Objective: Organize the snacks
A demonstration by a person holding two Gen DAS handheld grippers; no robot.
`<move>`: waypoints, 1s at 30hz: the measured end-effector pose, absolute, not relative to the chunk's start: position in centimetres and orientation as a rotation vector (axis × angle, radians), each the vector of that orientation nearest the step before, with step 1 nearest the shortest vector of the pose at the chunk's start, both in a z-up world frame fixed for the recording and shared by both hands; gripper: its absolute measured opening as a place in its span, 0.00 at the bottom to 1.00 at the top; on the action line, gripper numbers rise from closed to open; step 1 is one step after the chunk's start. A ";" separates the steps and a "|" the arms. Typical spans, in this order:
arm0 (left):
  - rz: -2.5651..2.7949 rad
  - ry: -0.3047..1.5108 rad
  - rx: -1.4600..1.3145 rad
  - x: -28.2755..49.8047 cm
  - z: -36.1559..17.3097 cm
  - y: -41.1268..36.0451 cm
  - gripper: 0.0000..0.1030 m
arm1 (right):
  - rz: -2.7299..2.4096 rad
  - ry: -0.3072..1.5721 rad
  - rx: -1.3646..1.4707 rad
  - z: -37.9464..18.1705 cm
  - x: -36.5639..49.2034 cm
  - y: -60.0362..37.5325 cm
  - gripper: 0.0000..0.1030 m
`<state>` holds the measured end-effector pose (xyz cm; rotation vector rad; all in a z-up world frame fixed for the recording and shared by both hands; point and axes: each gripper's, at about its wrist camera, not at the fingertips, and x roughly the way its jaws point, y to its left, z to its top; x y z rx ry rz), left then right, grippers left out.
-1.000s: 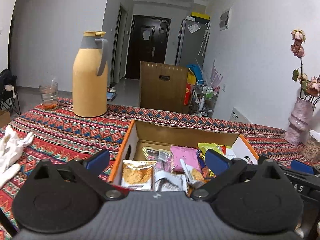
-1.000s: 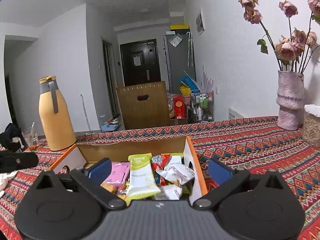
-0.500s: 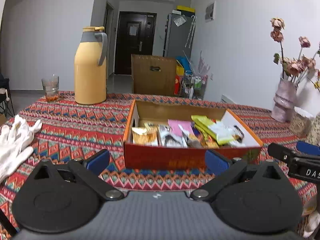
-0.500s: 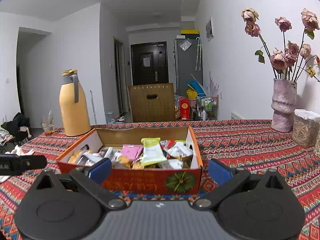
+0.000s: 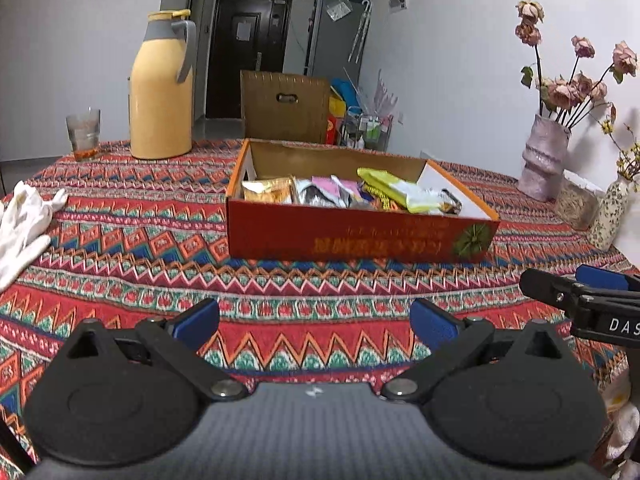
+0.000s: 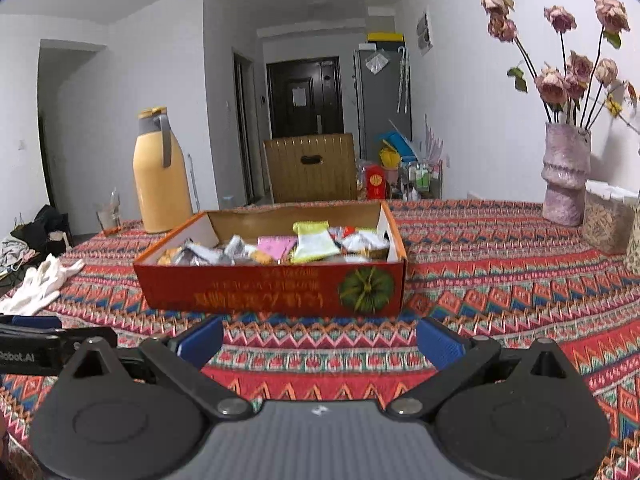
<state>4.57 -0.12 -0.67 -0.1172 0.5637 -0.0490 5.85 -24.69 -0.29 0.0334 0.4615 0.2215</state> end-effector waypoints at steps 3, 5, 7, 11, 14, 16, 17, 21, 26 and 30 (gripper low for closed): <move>-0.039 0.571 -0.129 4.4 -0.9 0.1 1.00 | 0.226 0.485 0.033 -1.0 5.7 -24.7 1.00; -0.036 0.571 -0.133 4.4 -1.0 0.2 1.00 | 0.228 0.495 0.032 -1.3 5.6 -24.6 1.00; -0.035 0.577 -0.133 4.4 -1.2 0.3 1.00 | 0.230 0.502 0.032 -1.5 5.6 -24.6 1.00; -0.032 0.576 -0.133 4.5 -1.2 0.3 1.00 | 0.235 0.507 0.029 -1.7 5.7 -24.5 1.00; -0.029 0.576 -0.135 4.6 -1.3 0.4 1.00 | 0.235 0.510 0.030 -1.7 5.8 -24.5 1.00; -0.028 0.577 -0.135 4.7 -1.3 0.4 1.00 | 0.235 0.512 0.030 -1.8 5.9 -24.5 1.00; -0.027 0.578 -0.135 4.7 -1.3 0.5 1.00 | 0.235 0.513 0.030 -1.8 5.9 -24.5 1.00; -0.025 0.579 -0.138 4.7 -1.3 0.6 1.00 | 0.233 0.517 0.029 -1.9 5.9 -24.4 1.00; -0.024 0.580 -0.138 4.7 -1.3 0.6 1.00 | 0.234 0.518 0.029 -2.0 6.0 -24.5 1.00; -0.025 0.579 -0.138 4.8 -1.4 0.7 1.00 | 0.232 0.519 0.029 -2.1 6.0 -24.4 1.00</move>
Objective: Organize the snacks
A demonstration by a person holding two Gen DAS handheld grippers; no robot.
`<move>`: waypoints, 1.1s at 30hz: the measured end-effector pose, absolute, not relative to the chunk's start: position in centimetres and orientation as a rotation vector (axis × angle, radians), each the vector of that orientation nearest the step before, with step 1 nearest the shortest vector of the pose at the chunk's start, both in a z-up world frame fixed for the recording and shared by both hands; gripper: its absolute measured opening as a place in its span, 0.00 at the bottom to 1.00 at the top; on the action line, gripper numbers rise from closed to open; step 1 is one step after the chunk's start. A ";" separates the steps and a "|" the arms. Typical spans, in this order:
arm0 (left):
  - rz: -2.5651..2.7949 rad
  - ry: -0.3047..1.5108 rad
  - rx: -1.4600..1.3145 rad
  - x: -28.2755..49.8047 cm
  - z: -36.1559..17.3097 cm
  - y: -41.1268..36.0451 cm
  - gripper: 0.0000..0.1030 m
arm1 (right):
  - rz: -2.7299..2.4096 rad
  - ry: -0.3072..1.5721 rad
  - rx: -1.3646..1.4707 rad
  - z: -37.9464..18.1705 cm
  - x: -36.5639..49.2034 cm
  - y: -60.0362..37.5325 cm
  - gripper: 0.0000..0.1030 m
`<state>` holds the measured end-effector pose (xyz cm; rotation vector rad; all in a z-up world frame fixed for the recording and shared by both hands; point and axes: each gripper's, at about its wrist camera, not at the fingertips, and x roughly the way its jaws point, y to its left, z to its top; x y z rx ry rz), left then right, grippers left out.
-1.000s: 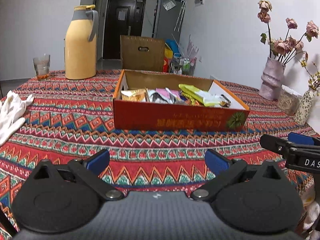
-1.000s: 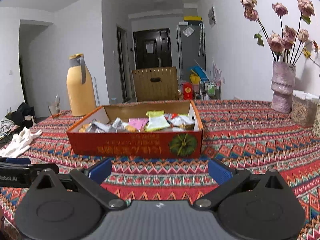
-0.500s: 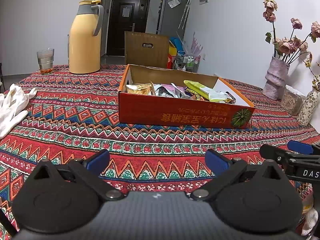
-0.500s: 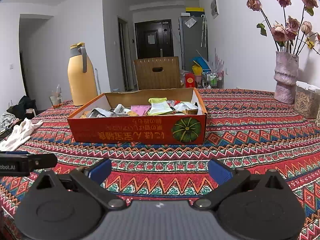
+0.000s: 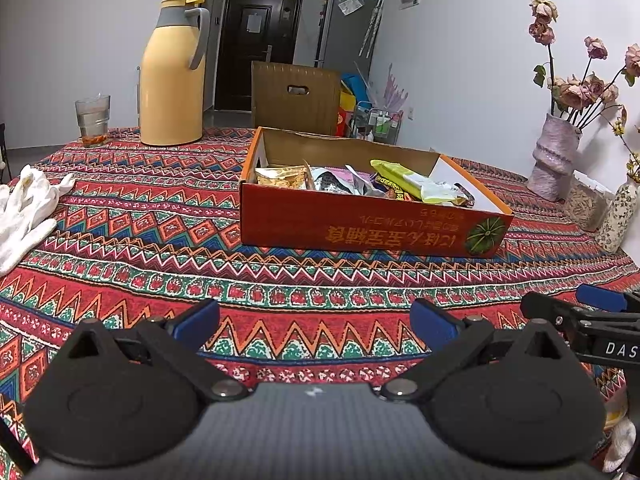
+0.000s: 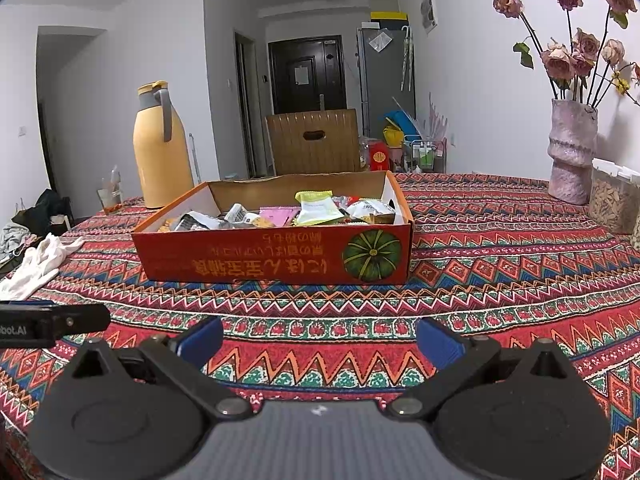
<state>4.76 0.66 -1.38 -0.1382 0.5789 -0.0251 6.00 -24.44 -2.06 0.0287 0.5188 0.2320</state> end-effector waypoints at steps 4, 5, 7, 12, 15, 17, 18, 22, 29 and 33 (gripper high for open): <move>-0.025 0.579 -0.138 4.8 -1.4 0.7 1.00 | 0.233 0.519 0.029 -2.0 6.0 -24.4 1.00; -0.026 0.579 -0.138 4.8 -1.4 0.7 1.00 | 0.233 0.519 0.028 -2.0 6.0 -24.4 1.00; -0.025 0.578 -0.138 4.8 -1.4 0.7 1.00 | 0.233 0.518 0.029 -2.0 6.0 -24.4 1.00; -0.026 0.577 -0.137 4.7 -1.4 0.6 1.00 | 0.233 0.518 0.029 -2.0 6.0 -24.4 1.00; -0.027 0.573 -0.137 4.6 -1.3 0.6 1.00 | 0.233 0.518 0.028 -2.0 6.0 -24.5 1.00; -0.027 0.571 -0.137 4.6 -1.3 0.6 1.00 | 0.233 0.519 0.028 -2.0 6.0 -24.4 1.00; -0.028 0.570 -0.136 4.6 -1.2 0.6 1.00 | 0.233 0.518 0.028 -2.0 6.0 -24.4 1.00; -0.028 0.569 -0.135 4.5 -1.2 0.6 1.00 | 0.233 0.518 0.029 -2.0 6.0 -24.5 1.00; -0.030 0.567 -0.137 4.3 -1.1 0.6 1.00 | 0.233 0.518 0.029 -2.0 6.0 -24.5 1.00; -0.029 0.567 -0.137 4.4 -1.1 0.5 1.00 | 0.233 0.518 0.028 -2.0 5.9 -24.5 1.00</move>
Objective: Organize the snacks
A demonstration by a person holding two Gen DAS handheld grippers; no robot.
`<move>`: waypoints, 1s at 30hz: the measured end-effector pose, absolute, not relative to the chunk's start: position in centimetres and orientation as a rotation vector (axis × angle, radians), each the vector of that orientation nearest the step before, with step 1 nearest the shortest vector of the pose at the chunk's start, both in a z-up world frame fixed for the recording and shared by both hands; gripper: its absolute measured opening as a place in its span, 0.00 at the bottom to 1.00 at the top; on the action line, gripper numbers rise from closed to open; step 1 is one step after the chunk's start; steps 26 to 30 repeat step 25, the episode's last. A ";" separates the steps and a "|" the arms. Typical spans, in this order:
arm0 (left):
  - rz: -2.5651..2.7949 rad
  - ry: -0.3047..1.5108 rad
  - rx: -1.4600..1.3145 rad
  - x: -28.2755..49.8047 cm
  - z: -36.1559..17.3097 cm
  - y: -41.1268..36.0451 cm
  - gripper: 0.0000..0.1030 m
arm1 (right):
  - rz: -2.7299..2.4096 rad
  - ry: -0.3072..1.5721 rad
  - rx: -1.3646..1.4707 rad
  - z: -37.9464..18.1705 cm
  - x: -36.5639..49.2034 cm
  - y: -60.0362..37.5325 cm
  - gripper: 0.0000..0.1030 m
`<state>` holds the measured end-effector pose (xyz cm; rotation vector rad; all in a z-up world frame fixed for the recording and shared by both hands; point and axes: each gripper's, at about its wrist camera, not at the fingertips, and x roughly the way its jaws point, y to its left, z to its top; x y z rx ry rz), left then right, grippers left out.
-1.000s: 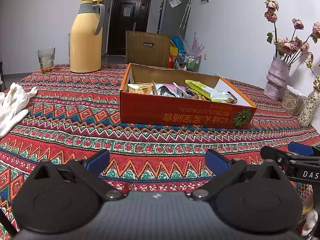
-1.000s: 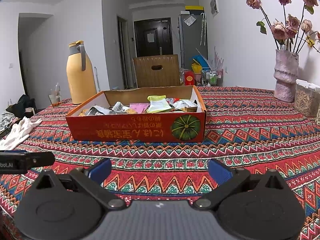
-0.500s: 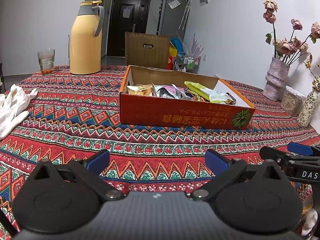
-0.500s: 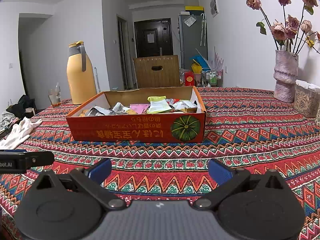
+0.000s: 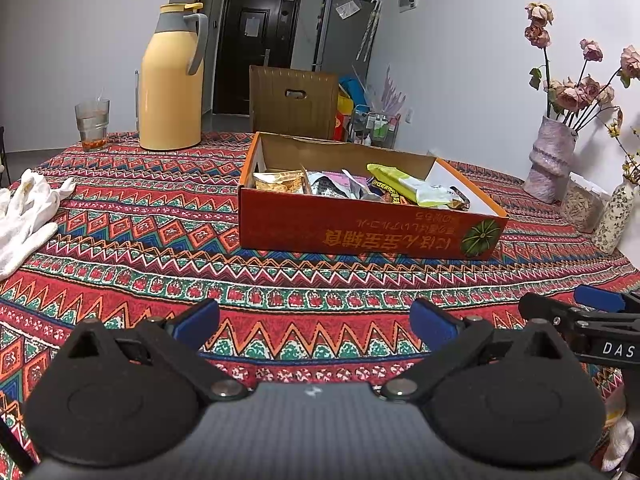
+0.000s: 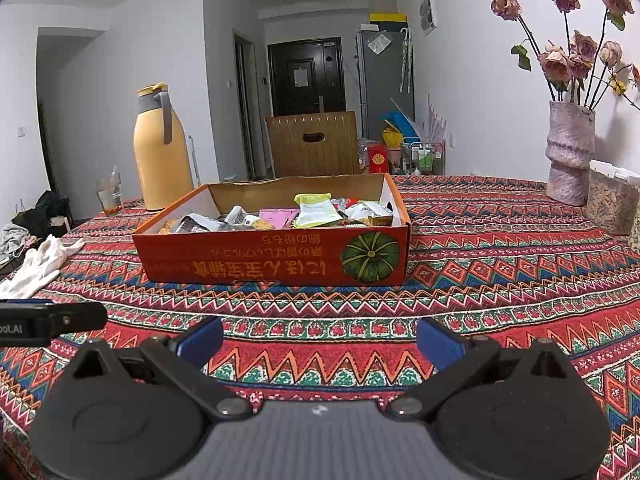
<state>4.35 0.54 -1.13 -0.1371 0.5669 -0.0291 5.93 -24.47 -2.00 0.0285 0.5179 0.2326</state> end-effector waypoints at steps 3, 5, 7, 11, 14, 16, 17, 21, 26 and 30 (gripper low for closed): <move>-0.029 0.567 -0.137 4.3 -1.1 0.5 1.00 | 0.233 0.518 0.029 -2.0 5.9 -24.5 1.00; -0.029 0.567 -0.137 4.3 -1.1 0.6 1.00 | 0.233 0.518 0.029 -2.0 5.9 -24.5 1.00; -0.030 0.566 -0.138 4.3 -1.1 0.5 1.00 | 0.232 0.518 0.028 -2.0 5.9 -24.5 1.00; -0.030 0.567 -0.138 4.3 -1.1 0.5 1.00 | 0.233 0.518 0.028 -2.0 5.9 -24.5 1.00; -0.031 0.566 -0.138 4.2 -1.1 0.5 1.00 | 0.233 0.518 0.028 -2.0 5.9 -24.5 1.00; -0.033 0.566 -0.141 4.2 -1.1 0.5 1.00 | 0.233 0.518 0.028 -2.0 5.9 -24.5 1.00; -0.035 0.567 -0.143 4.1 -1.1 0.4 1.00 | 0.233 0.519 0.028 -2.0 5.9 -24.5 1.00; -0.046 0.564 -0.143 3.9 -1.0 0.4 1.00 | 0.233 0.522 0.027 -2.1 5.9 -24.5 1.00; -0.052 0.560 -0.146 3.9 -1.0 0.4 1.00 | 0.233 0.522 0.027 -2.2 5.9 -24.5 1.00; -0.052 0.560 -0.146 3.9 -1.0 0.4 1.00 | 0.233 0.522 0.027 -2.2 5.9 -24.5 1.00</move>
